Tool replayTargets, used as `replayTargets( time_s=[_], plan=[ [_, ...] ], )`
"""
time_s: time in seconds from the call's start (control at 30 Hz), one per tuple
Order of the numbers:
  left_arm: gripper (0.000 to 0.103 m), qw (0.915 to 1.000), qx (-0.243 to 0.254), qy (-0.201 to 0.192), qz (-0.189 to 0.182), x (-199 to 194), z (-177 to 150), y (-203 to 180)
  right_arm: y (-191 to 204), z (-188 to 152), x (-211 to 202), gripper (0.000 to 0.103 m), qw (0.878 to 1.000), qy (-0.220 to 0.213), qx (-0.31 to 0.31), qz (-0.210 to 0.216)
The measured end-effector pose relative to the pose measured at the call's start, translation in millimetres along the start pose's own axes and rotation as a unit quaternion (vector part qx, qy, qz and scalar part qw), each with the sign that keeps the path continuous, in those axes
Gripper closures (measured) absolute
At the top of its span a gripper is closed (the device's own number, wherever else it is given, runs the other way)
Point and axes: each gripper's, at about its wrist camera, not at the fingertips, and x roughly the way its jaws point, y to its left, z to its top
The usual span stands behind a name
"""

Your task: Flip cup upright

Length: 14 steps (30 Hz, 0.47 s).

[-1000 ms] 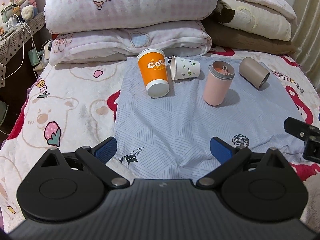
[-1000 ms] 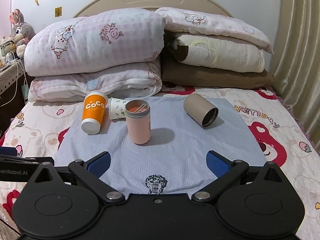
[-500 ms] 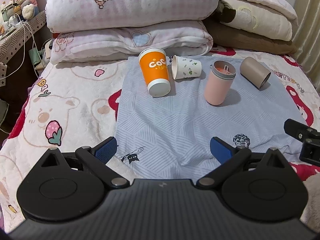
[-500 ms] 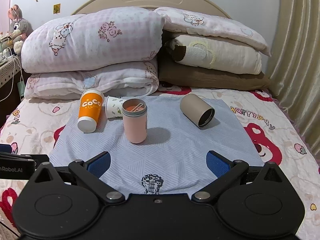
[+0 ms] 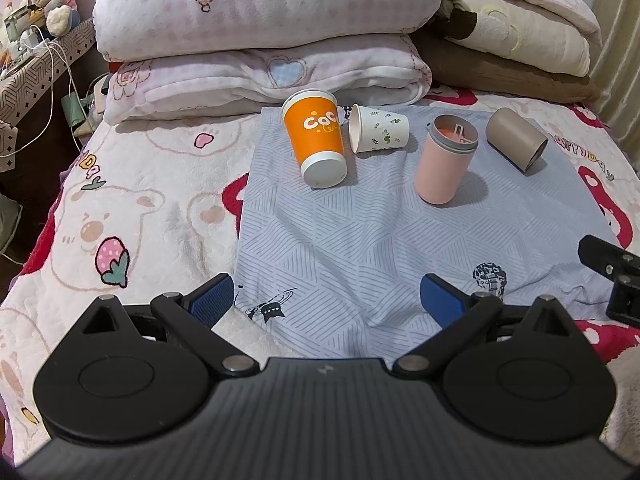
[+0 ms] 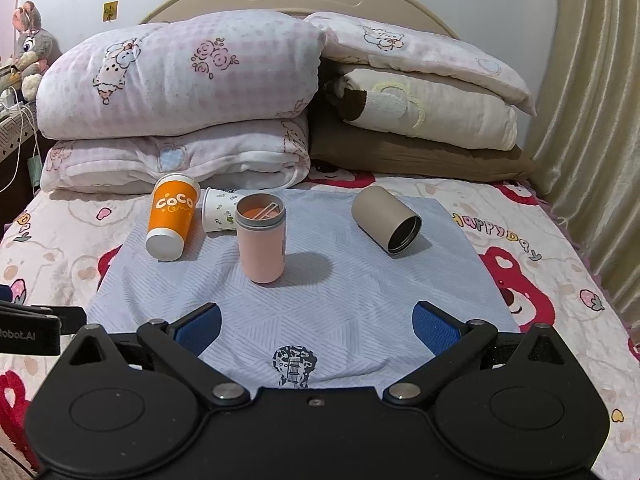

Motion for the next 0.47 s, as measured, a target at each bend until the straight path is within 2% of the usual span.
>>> replayTargets(
  time_s=[0.47],
  plan=[
    [0.002, 1.0, 0.0, -0.001, 0.002, -0.3, -0.8, 0.4, -1.3, 0.2, -1.5, 0.0, 1.0, -0.001, -0.001, -0.003]
  ],
)
